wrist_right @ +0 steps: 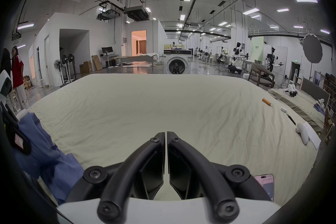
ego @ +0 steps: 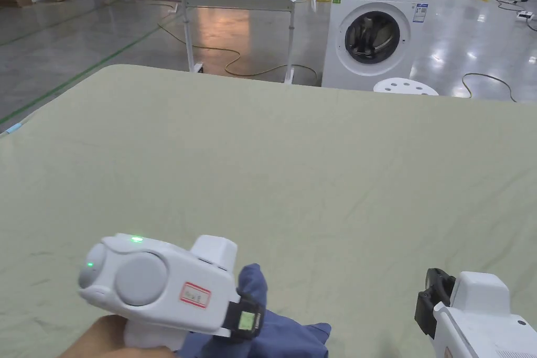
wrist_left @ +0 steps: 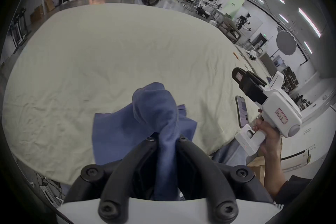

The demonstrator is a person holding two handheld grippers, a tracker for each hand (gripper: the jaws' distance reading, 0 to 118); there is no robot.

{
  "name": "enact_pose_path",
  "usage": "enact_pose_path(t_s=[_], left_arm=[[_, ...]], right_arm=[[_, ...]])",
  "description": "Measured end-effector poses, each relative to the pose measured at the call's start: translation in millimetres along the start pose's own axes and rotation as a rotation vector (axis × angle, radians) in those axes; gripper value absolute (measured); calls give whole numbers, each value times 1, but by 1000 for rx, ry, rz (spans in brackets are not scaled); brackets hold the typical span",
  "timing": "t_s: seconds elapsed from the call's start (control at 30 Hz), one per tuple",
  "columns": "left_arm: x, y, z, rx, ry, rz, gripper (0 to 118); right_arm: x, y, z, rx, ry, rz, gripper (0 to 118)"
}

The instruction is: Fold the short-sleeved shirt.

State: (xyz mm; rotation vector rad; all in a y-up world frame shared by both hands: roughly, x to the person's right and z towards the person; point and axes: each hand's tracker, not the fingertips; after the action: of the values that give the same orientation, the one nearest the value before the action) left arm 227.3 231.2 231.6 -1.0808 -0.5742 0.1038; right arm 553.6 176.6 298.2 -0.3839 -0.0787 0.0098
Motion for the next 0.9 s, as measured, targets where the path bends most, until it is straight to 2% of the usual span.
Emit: enact_pose_path(t_s=[0.3, 0.37, 0.43, 0.47, 0.57, 0.67, 0.7, 0.73, 0.77, 0.9], left_arm=[[19, -9, -93, -107, 27, 51, 13], [17, -11, -100, -104, 16, 61, 32], [16, -11, -93, -74, -58, 97, 55], [14, -11, -86, -53, -91, 102, 59], [5, -10, -64, 10, -152, 131, 60], [-9, -12, -55, 52, -167, 138, 55], [-11, -13, -56, 52, -165, 136, 46], [-15, -15, -60, 50, -159, 142, 25], [-19, -17, -65, 41, -148, 149, 13], [-25, -36, -105, -74, -160, 153, 6]], right_arm=[[7, -4, 4, -12, -19, -8, 1], [8, -5, 5, -15, -21, -6, 1], [9, -5, 5, -17, -22, -6, 1], [10, -5, 6, -17, -23, -6, 1], [13, -4, 8, -13, -28, -5, 1], [14, -3, 11, -3, -27, -12, 1], [14, -3, 11, 1, -27, -11, 1], [13, -3, 12, 2, -28, -10, 1], [12, -2, 12, 2, -27, -11, 1], [6, -4, 11, 3, -21, -12, 1]])
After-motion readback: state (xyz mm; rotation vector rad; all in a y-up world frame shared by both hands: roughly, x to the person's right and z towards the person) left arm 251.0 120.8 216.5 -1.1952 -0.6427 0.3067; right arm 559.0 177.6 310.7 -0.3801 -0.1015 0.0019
